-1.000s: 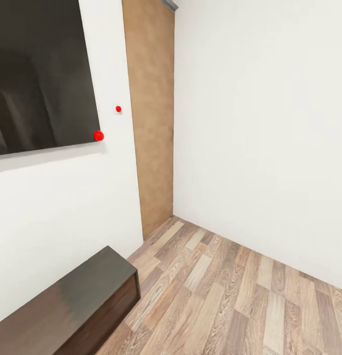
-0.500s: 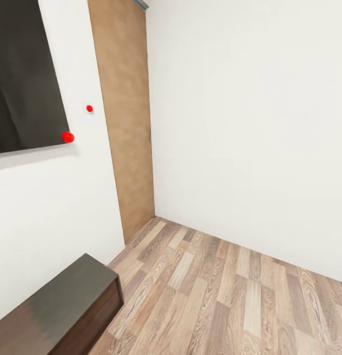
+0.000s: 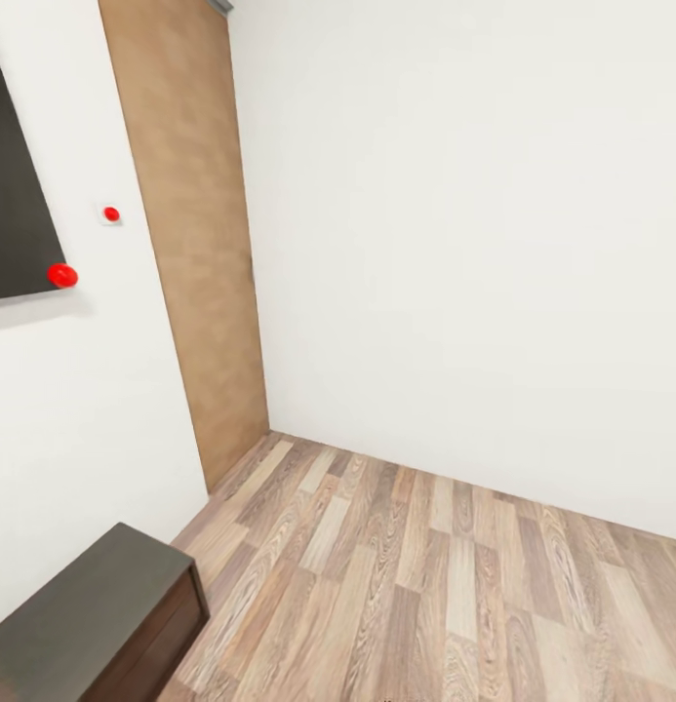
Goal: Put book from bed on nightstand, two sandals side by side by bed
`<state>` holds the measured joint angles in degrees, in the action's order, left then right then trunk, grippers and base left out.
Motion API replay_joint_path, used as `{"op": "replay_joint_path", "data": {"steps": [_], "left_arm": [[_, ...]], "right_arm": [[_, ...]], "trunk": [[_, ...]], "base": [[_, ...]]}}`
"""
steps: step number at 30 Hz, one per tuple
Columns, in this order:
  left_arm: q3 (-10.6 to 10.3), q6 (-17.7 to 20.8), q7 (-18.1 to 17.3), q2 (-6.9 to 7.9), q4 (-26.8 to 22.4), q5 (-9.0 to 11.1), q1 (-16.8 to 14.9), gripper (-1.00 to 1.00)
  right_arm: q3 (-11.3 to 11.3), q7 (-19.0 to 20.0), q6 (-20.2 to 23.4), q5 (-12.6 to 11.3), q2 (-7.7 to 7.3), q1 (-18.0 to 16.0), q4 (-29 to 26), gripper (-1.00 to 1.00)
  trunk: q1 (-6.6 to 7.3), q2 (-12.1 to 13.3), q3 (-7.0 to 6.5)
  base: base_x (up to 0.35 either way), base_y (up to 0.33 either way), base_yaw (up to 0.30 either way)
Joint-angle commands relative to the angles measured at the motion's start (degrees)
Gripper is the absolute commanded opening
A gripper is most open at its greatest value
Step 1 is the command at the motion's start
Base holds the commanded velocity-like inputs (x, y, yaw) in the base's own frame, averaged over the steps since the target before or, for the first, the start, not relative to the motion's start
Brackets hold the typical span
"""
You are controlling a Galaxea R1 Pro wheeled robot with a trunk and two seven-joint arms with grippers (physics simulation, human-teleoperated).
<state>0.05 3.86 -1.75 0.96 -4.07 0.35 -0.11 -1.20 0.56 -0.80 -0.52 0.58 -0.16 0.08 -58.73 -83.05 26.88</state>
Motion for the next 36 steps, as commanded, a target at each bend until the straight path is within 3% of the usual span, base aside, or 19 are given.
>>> {"op": "replay_joint_path", "data": {"steps": [1, 11, 36], "left_arm": [[0.0, 0.4, -0.2, 0.03, -0.2, 0.0, 0.0, 1.0], [0.0, 0.4, -0.2, 0.55, -0.2, 0.1, 0.0, 1.0], [0.1, 0.3, -0.2, 0.66, -0.2, 0.1, 0.0, 1.0]], "right_arm": [[-0.1, 0.1, -0.1, 0.0, -0.02, 0.0, 0.0, 1.0], [-0.1, 0.1, -0.1, -0.1, -0.74, 0.0, 0.0, 1.0], [0.0, 0.1, -0.1, 0.0, -0.84, 0.0, 0.0, 1.0]], "trunk": [[0.0, 0.0, 0.05], [0.0, 0.0, 0.05], [0.0, 0.0, 0.05]], "base": [[0.0, 0.0, -0.282], [0.0, 0.0, -0.282], [0.0, 0.005, -0.282]]}}
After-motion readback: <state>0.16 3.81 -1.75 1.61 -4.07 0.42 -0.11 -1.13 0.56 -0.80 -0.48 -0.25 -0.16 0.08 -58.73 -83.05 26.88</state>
